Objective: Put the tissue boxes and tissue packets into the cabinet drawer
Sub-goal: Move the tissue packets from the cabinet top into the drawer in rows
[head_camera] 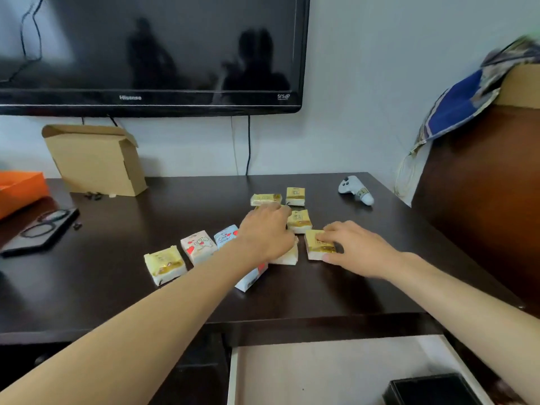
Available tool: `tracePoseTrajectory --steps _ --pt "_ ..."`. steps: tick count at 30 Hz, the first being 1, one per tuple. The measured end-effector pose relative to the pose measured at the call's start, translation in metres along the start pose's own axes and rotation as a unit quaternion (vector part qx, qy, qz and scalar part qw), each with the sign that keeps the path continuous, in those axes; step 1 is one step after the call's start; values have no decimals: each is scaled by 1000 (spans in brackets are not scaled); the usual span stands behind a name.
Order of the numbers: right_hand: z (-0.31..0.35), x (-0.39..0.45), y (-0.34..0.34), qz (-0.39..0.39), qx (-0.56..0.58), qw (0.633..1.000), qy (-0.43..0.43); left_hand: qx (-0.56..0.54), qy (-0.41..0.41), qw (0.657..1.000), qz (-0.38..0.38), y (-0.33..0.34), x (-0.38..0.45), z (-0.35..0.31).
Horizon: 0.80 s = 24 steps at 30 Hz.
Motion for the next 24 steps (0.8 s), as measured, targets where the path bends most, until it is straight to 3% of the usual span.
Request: tracePoseTrajectory --steps 3,7,13,21,24 --pt "-30 -7 -13 47 31 997 50 -24 -5 1000 13 7 27 -10" --pt "-29 -12 -22 41 94 986 128 16 -18 997 69 35 68 -23" --pt "-10 -22 -13 -18 -17 993 114 104 -31 986 124 61 96 -24" --pt "-23 -47 -4 -8 31 986 163 111 0 974 196 55 91 -41" --pt "-31 -64 -5 -27 47 982 178 94 28 977 187 51 78 -55"
Point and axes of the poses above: each hand's wrist, its own x-axis towards the middle knuckle, its own y-axis out of the palm, z = x × y, the point moved 1 cm from there along x, towards the middle knuckle, and after that the axes turned 7 degrees about -x, right-handed, at the moved point
